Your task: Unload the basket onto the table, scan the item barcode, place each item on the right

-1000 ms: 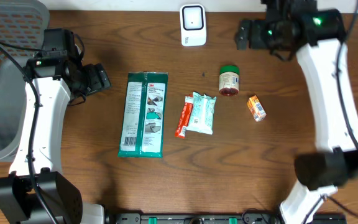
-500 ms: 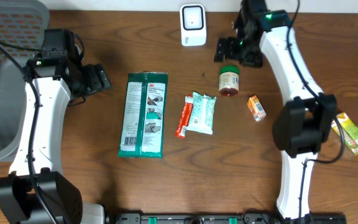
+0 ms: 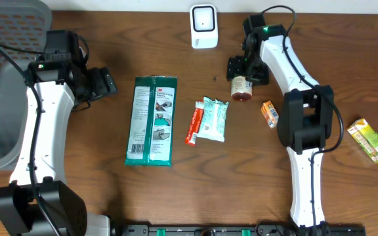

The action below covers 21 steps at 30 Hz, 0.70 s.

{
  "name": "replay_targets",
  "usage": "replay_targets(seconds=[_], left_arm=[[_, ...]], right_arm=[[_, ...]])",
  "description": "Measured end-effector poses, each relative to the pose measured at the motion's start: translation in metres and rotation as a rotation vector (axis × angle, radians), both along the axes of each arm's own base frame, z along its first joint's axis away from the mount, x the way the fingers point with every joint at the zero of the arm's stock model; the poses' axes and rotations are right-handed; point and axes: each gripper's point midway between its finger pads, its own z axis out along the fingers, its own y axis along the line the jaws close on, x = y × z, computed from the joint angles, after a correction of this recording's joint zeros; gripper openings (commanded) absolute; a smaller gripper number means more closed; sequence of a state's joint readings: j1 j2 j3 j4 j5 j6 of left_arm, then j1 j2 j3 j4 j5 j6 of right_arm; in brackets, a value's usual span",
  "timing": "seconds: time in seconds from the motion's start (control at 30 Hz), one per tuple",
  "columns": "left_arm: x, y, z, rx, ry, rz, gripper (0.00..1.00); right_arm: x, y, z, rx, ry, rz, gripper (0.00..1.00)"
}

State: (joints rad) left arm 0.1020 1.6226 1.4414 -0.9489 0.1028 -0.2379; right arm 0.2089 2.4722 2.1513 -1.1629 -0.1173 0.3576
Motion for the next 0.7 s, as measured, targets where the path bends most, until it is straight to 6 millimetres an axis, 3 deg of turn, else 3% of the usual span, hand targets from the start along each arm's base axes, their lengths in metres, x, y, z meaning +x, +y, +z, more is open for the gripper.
replay_targets(seconds=[0.13,0.4,0.7], left_arm=[[0.000,0.000,0.000,0.000,0.000,0.000,0.92],[0.000,0.000,0.000,0.000,0.000,0.000,0.93],[0.000,0.000,0.000,0.000,0.000,0.000,0.92]], right_arm=[[0.003,0.000,0.000,-0.001,-0.012,0.001,0.75],[0.007,0.000,0.001,-0.001,-0.028,0.000,0.77],[0.017,0.002,0.002,0.008,-0.068,0.000,0.64]])
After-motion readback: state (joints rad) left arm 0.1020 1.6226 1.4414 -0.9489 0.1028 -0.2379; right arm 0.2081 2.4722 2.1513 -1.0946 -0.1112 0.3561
